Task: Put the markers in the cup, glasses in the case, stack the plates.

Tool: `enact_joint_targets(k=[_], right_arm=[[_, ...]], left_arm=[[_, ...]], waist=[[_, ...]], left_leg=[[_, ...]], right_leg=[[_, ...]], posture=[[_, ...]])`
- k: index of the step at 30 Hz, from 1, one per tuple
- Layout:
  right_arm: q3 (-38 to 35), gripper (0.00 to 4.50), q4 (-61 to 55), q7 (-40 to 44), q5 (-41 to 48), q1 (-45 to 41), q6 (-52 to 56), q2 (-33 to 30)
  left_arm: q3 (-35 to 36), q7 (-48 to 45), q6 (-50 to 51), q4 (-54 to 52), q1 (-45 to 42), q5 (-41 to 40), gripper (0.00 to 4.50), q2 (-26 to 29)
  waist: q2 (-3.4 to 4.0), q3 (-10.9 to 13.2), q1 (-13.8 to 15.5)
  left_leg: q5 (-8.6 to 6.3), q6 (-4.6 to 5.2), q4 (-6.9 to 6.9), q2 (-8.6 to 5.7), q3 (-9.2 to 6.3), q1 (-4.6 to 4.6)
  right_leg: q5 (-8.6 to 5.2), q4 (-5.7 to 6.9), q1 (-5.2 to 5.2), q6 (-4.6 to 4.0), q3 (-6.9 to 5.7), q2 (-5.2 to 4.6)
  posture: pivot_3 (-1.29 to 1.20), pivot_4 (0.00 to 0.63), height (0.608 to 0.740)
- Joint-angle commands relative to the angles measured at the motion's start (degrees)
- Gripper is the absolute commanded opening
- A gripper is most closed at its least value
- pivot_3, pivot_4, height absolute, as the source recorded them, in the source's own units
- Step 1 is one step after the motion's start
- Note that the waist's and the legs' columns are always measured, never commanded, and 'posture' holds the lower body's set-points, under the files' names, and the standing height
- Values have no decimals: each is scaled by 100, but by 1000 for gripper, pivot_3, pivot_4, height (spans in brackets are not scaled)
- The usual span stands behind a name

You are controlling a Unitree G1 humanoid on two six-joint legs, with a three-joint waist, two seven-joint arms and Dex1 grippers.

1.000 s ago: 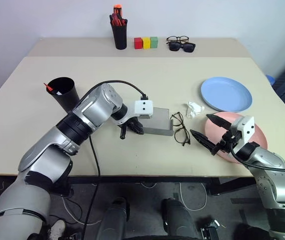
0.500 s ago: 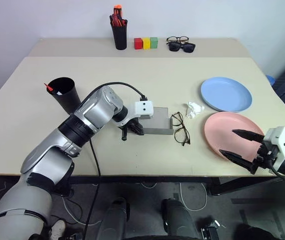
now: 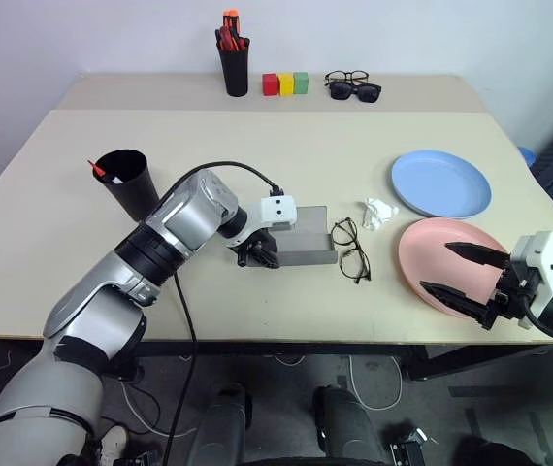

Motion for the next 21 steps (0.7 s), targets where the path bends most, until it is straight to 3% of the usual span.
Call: enact_joint_targets(k=[1, 5, 8, 12, 15, 17, 21], right_arm=[[194, 4500, -256, -141, 195, -265, 316, 24], [529, 4500, -307, -409, 355, -702, 846, 94], [798, 4500, -223, -432, 468, -1069, 1126, 201], [1258, 4500, 271, -170, 565, -1633, 1450, 336], [1476, 4500, 681, 43, 499, -1923, 1508, 384], [1585, 4500, 956, 239, 523, -2107, 1673, 348], [1985, 4500, 1763, 595, 333, -2724, 1891, 366]], left_arm=[[314, -33, 64, -177, -51, -81, 3588, 10], [637, -18, -65, -305, -3, -236, 3588, 120], [1254, 110, 159, -719, 118, -595, 3588, 220], [2869, 934, -305, -2026, 1221, -1305, 3588, 194], [3212, 1146, -810, -2817, 1998, -1432, 3588, 293], [3675, 1323, -106, -3071, 2180, -2153, 3588, 76], [3889, 1592, -100, -3628, 2823, -2482, 3588, 55]], waist=[[0, 0, -2], [1, 1, -11], [2, 1, -15], [5, 1, -41], [7, 0, -34], [5, 1, 15], [3, 2, -8]], left_leg=[[0, 0, 0, 0, 0, 0], [0, 0, -2, 1, 0, 0], [0, 0, -3, 1, 0, -2], [0, 1, -8, 2, -1, 1], [-1, 1, -10, 2, 1, 8], [-1, 2, -6, 1, 5, 10], [5, 10, 14, -1, 10, 6]], right_leg=[[0, 0, 0, 0, 0, 0], [0, 0, -2, -1, 0, 0], [3, 0, -3, -4, 0, 0], [18, -1, -4, -4, 0, -3], [22, 0, -2, 2, 1, -3], [23, 2, 2, 0, 3, -3], [24, -7, 22, -12, 0, -7]], posture=[[0, 150, 740], [0, 150, 740], [0, 150, 740], [0, 150, 740], [0, 150, 740], [0, 150, 740], [0, 150, 740]])
